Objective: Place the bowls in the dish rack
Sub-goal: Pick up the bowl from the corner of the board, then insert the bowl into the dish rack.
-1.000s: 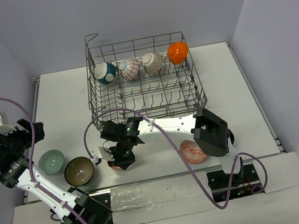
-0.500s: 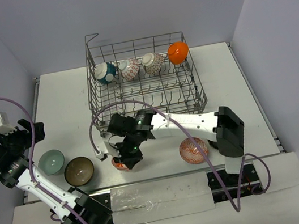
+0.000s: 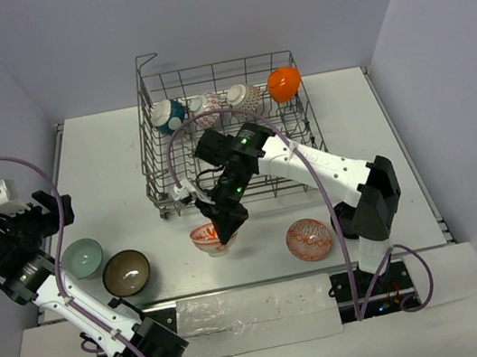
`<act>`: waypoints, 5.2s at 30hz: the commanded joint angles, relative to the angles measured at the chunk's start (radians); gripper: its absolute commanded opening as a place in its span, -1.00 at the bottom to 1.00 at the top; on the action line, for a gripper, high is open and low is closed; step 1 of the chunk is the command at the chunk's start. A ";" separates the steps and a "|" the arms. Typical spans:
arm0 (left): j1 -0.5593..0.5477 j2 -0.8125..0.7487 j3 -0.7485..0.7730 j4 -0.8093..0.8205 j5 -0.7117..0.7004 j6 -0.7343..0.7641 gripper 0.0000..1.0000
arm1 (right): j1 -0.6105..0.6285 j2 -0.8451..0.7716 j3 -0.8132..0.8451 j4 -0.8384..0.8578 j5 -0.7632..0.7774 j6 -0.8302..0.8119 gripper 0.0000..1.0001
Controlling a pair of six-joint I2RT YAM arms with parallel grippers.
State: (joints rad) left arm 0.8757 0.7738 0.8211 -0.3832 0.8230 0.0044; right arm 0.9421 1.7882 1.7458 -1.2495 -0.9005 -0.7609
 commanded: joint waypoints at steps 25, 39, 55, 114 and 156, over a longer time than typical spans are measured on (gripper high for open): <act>0.003 -0.008 -0.036 0.063 -0.004 0.005 0.64 | -0.311 -0.119 0.304 0.414 -0.097 0.434 -1.00; 0.003 -0.010 -0.057 0.075 -0.005 0.005 0.65 | -0.434 0.011 0.311 0.779 0.170 0.759 -1.00; 0.003 -0.001 -0.063 0.083 0.010 -0.032 0.65 | -0.490 0.201 0.173 1.024 0.141 1.196 -1.00; 0.003 0.051 -0.063 0.076 0.027 -0.027 0.66 | -0.557 0.054 -0.494 2.058 -0.005 1.990 -1.00; 0.003 0.047 -0.063 0.066 0.022 -0.015 0.66 | -0.542 0.208 -0.450 2.093 -0.008 1.979 -1.00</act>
State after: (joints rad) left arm 0.8757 0.8284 0.7563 -0.3374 0.8330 -0.0200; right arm 0.4049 1.9869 1.2407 0.7689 -0.8921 1.2224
